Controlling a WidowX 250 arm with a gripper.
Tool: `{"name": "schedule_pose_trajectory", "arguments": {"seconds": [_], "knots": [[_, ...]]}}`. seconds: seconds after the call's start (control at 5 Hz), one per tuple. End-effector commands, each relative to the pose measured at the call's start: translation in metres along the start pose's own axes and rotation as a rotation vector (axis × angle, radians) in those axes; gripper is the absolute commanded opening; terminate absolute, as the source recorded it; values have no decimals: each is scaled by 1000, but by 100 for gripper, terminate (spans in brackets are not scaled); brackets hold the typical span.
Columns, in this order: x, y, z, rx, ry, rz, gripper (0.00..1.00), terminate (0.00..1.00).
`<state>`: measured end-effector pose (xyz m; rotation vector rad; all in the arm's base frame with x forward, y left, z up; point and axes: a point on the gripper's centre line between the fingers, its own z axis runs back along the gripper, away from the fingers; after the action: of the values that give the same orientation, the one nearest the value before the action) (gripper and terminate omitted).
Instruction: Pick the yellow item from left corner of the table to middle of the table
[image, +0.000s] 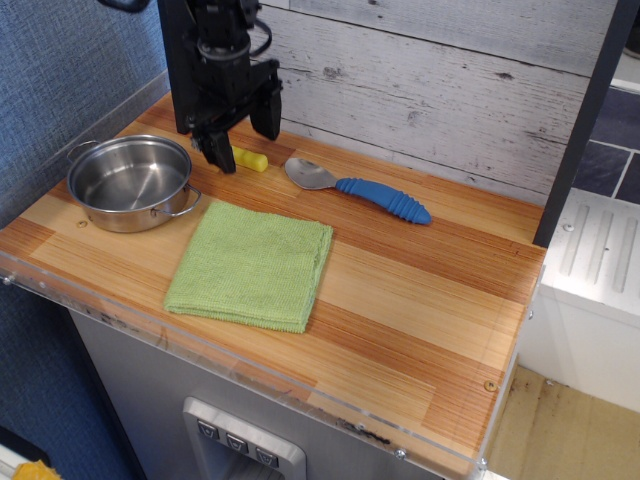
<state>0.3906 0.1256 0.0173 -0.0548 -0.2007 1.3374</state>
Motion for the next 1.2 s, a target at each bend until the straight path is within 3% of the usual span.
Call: {"name": "schedule_pose_trajectory", "arguments": {"seconds": [0.0,0.4,1.0], "knots": [[0,-5,2,7,-19,-18,0,0],[2,-3,4,-2,-17,-36,0,0],[-14,-6,46,-91,-48,-68,0,0]]}}
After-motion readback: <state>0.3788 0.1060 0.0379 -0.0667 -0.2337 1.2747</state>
